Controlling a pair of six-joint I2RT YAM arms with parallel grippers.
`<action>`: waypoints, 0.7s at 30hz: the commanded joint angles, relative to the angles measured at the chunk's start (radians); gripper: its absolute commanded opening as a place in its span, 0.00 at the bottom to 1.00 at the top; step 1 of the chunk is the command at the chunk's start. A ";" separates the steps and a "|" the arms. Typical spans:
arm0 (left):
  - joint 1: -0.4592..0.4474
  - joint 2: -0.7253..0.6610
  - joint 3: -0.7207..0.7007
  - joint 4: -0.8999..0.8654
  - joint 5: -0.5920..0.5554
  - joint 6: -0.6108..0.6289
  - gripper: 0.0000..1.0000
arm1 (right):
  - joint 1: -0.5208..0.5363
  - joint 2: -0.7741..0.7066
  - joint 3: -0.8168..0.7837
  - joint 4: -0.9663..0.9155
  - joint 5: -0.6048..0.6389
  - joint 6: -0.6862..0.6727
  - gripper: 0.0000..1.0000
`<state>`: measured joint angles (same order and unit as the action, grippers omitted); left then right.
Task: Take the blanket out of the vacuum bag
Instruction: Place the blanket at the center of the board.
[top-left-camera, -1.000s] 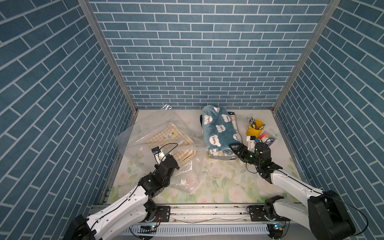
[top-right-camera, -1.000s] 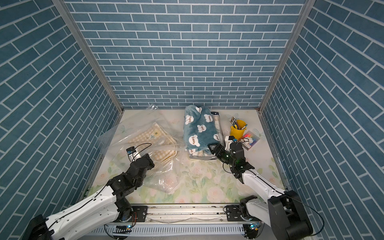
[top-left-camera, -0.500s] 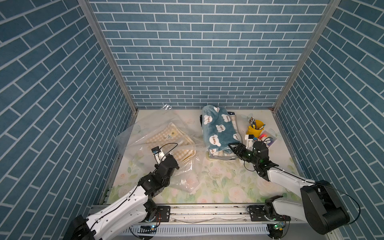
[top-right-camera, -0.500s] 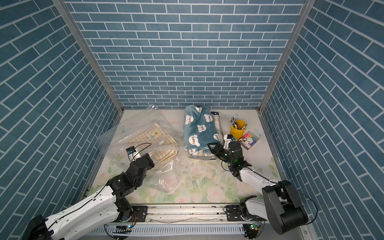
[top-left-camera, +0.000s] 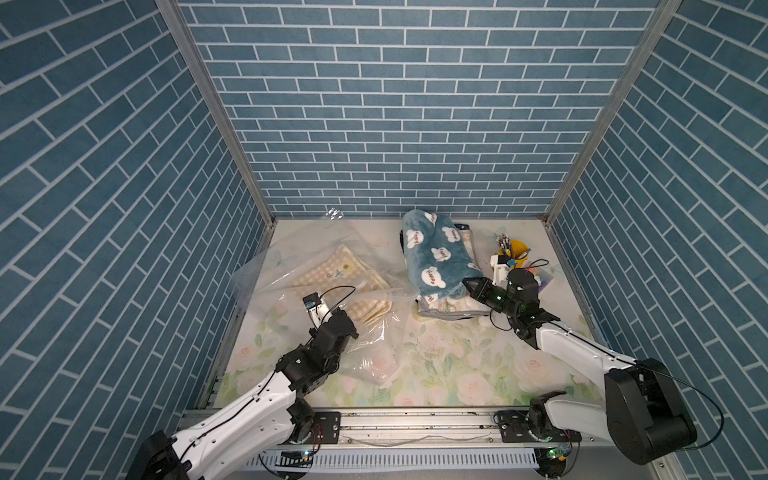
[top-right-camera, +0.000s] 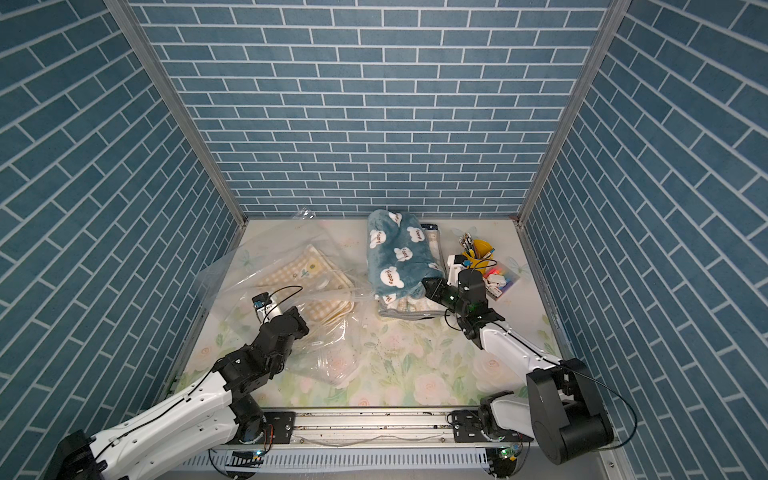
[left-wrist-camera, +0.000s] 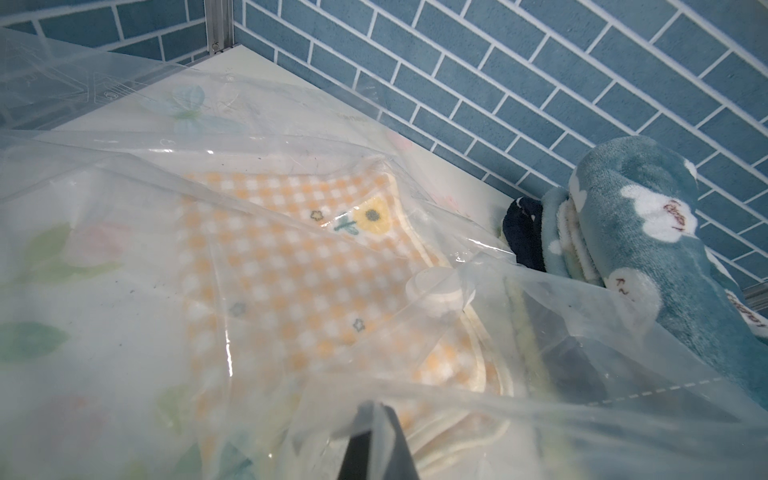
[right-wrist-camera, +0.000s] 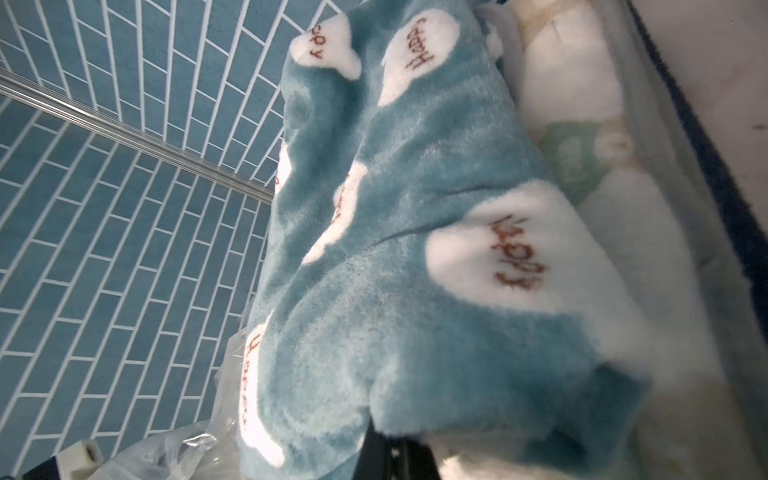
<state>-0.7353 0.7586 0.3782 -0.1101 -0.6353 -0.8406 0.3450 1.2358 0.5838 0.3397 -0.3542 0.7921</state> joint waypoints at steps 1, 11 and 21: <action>0.004 -0.002 0.018 -0.001 -0.022 0.016 0.00 | -0.006 -0.051 0.076 -0.133 0.090 -0.181 0.00; 0.004 0.002 0.024 0.005 -0.020 0.020 0.00 | 0.014 -0.082 0.170 -0.196 0.050 -0.300 0.00; 0.005 -0.006 0.039 -0.011 -0.040 0.020 0.00 | 0.017 -0.121 0.152 -0.269 0.085 -0.281 0.00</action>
<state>-0.7353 0.7589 0.3904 -0.1085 -0.6460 -0.8333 0.3611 1.1351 0.7914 0.0860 -0.2989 0.5011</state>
